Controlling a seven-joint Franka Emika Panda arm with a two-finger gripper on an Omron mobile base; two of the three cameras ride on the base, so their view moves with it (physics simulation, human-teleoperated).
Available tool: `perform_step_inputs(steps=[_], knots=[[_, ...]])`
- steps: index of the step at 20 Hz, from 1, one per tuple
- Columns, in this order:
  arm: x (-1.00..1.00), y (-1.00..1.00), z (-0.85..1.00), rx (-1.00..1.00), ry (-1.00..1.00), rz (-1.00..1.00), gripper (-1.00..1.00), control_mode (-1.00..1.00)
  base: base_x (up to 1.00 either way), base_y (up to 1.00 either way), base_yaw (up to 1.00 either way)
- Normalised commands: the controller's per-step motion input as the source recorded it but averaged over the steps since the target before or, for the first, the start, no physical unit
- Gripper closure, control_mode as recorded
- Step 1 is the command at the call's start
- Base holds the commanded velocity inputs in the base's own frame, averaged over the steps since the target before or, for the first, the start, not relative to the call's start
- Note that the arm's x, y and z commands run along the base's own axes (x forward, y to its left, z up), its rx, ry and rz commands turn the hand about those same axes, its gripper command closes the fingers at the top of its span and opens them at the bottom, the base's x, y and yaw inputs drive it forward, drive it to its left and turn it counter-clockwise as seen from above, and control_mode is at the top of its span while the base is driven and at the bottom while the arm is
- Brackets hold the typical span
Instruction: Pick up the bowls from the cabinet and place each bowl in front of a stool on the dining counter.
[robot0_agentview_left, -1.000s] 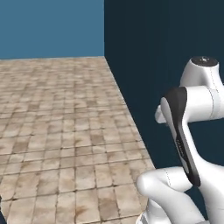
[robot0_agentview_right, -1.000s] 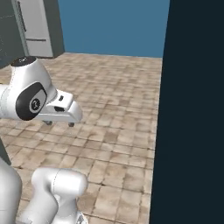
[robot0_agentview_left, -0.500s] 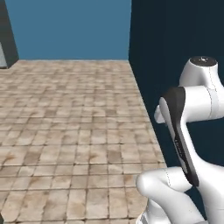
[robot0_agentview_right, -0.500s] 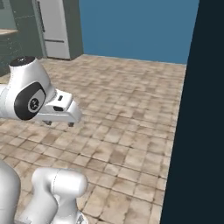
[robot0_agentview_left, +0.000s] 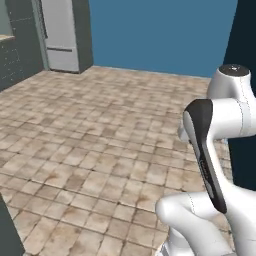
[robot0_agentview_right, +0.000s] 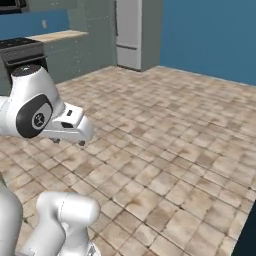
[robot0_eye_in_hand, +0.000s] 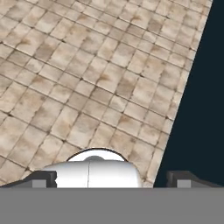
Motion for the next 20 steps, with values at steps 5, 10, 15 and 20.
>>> perform_step_inputs(steps=[5,10,15,20], knots=[[0.00,0.00,0.00,0.00,0.00,0.00,-1.00,1.00,1.00,-0.14,0.56],[0.00,0.00,0.00,0.00,0.00,0.00,-1.00,1.00,1.00,-0.22,0.49],[0.00,0.00,0.00,0.00,0.00,0.00,-1.00,1.00,0.99,-0.19,0.43],[0.00,0.00,0.00,0.00,0.00,0.00,-1.00,1.00,1.00,-0.30,0.38]])
